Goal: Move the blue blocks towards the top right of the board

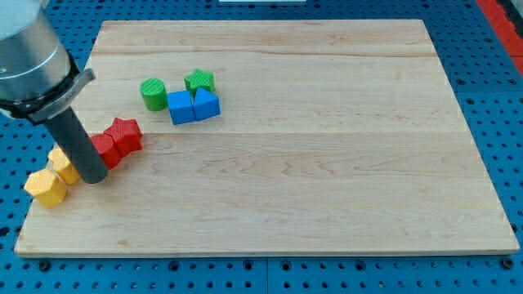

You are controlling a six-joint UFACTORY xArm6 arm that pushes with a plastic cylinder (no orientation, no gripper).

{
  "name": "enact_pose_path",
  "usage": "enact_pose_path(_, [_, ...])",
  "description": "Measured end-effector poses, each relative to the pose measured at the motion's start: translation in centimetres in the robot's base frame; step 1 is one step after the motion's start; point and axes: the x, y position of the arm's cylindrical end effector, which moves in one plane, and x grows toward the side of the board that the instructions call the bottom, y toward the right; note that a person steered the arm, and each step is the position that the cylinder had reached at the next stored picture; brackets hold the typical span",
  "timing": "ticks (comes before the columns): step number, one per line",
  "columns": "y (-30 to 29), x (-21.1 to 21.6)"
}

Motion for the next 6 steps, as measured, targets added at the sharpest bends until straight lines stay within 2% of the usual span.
enact_pose_path(1, [1.9,0.0])
enact_pose_path(3, [7.5,-3.2])
enact_pose_path(4, [8.5,-5.3])
enact_pose_path(6, [9.0,-5.3])
